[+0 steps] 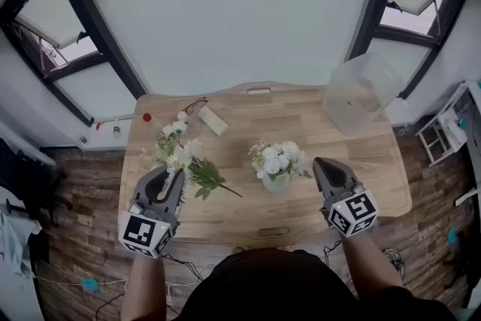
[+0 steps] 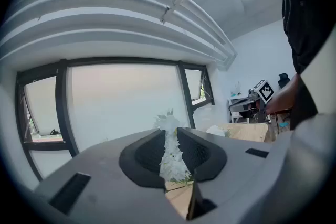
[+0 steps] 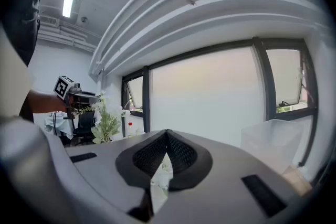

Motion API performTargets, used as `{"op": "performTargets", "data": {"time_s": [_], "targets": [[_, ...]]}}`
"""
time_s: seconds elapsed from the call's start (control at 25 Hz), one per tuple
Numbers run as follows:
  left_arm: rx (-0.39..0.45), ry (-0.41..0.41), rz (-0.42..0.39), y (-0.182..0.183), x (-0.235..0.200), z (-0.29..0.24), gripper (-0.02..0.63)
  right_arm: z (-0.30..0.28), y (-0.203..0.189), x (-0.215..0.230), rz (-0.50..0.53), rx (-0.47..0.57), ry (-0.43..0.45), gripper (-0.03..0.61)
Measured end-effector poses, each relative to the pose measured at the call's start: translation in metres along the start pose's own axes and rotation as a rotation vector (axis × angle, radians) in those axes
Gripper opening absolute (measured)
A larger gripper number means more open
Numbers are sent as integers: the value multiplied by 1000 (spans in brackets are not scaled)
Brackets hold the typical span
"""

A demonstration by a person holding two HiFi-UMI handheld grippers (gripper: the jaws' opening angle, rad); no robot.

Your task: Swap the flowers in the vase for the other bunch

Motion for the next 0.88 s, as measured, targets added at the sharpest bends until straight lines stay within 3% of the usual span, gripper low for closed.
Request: {"op": "performTargets", "data": {"time_s": [0.6,0.88], "targets": [[-13,0,11,-6,7,-5,66,-24,7,-2,-4,12,34,25],[-24,31,26,-10,-2,-3,66,-53,4,-20,-6,-29,141,29]]}}
Point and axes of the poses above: the fingertips, and each gripper's own axes: z backward along the fingers, x to its right, y out of its top, the point moved 2 cm from there along z, backward along the fingers, and after that the axes turned 1 degree about x, right-handed, at the moved point
